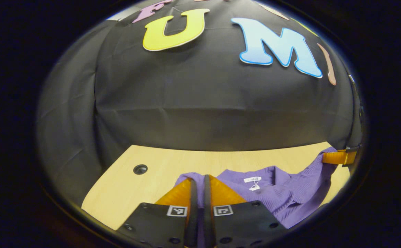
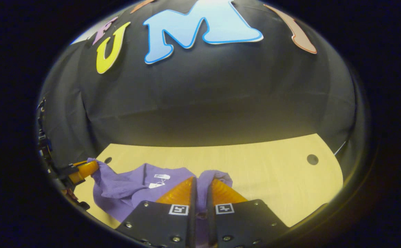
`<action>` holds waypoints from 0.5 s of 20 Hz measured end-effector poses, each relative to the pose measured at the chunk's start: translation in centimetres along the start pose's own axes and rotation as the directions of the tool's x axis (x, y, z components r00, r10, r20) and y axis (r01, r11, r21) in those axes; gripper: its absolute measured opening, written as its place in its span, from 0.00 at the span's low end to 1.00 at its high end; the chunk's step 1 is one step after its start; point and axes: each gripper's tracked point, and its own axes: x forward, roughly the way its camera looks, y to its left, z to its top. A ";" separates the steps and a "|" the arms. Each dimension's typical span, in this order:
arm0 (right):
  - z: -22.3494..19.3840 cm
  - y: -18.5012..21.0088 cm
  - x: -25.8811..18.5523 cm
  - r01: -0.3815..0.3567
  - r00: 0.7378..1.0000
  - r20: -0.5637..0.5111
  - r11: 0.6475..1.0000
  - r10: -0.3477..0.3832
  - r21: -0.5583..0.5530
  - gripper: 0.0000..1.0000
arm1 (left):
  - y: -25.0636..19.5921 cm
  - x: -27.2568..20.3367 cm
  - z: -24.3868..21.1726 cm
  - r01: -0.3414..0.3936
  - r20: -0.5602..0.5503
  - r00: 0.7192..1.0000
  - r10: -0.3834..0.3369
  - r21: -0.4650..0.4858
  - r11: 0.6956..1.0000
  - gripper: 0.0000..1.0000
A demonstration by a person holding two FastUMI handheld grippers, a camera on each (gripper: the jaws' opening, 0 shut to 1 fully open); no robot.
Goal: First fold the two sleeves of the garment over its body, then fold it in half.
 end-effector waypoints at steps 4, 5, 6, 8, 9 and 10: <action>1.0 0.2 -1.5 0.022 0.999 0.027 0.998 -0.020 -0.064 0.36 | -1.2 -1.0 -0.5 0.050 -0.029 0.998 -0.051 -0.030 0.998 0.33; 1.2 0.3 -2.1 0.026 0.999 0.034 0.997 -0.024 -0.078 0.42 | -1.3 -1.4 -0.4 0.055 -0.024 0.998 -0.056 -0.035 0.998 0.39; 1.6 0.4 -2.7 0.031 0.999 0.043 0.995 -0.027 -0.095 0.59 | -1.5 -1.9 -0.1 0.063 -0.010 0.998 -0.063 -0.036 0.997 0.53; 2.5 0.6 -4.1 0.051 0.996 0.076 0.990 -0.041 -0.132 0.70 | -1.9 -3.1 0.9 0.075 0.022 0.997 -0.075 -0.030 0.997 0.81; 3.2 1.0 -5.3 0.064 0.994 0.102 0.986 -0.049 -0.152 0.76 | -2.1 -4.1 1.8 0.084 0.043 0.996 -0.083 -0.023 0.996 0.87; 3.7 1.2 -5.9 0.073 0.991 0.126 0.984 -0.052 -0.164 0.77 | -2.2 -4.9 2.5 0.090 0.062 0.994 -0.089 -0.018 0.996 0.88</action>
